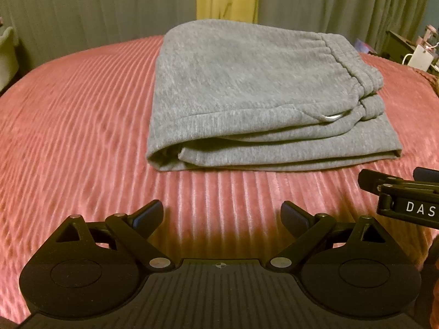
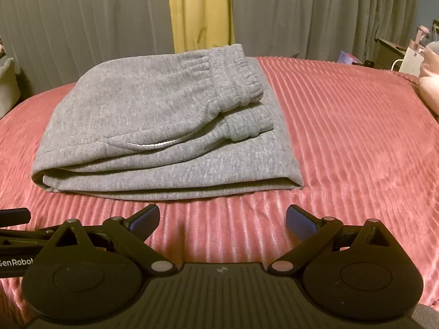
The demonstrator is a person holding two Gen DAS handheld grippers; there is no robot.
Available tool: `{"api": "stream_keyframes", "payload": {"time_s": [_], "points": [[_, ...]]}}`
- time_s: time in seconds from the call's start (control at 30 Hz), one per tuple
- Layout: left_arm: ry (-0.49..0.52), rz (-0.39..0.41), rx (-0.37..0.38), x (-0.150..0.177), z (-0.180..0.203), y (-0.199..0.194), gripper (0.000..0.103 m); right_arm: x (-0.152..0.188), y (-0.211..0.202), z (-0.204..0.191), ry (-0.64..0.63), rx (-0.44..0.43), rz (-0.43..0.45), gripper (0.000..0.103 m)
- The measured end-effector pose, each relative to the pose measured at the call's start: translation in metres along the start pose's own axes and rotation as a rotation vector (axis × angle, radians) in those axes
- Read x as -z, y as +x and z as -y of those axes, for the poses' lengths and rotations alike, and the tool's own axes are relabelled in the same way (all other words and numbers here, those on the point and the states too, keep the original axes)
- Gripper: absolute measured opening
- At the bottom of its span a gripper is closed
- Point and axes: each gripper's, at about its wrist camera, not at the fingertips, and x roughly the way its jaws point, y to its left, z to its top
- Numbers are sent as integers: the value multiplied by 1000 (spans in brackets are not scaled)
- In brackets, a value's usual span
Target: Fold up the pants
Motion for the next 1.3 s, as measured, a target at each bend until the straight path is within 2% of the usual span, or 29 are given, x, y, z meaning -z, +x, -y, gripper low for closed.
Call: {"api": "stream_keyframes", "payload": {"time_s": [1.3], "points": [[28, -1, 4, 1, -1, -1, 100, 1, 1, -2, -19, 15, -2, 99]]}}
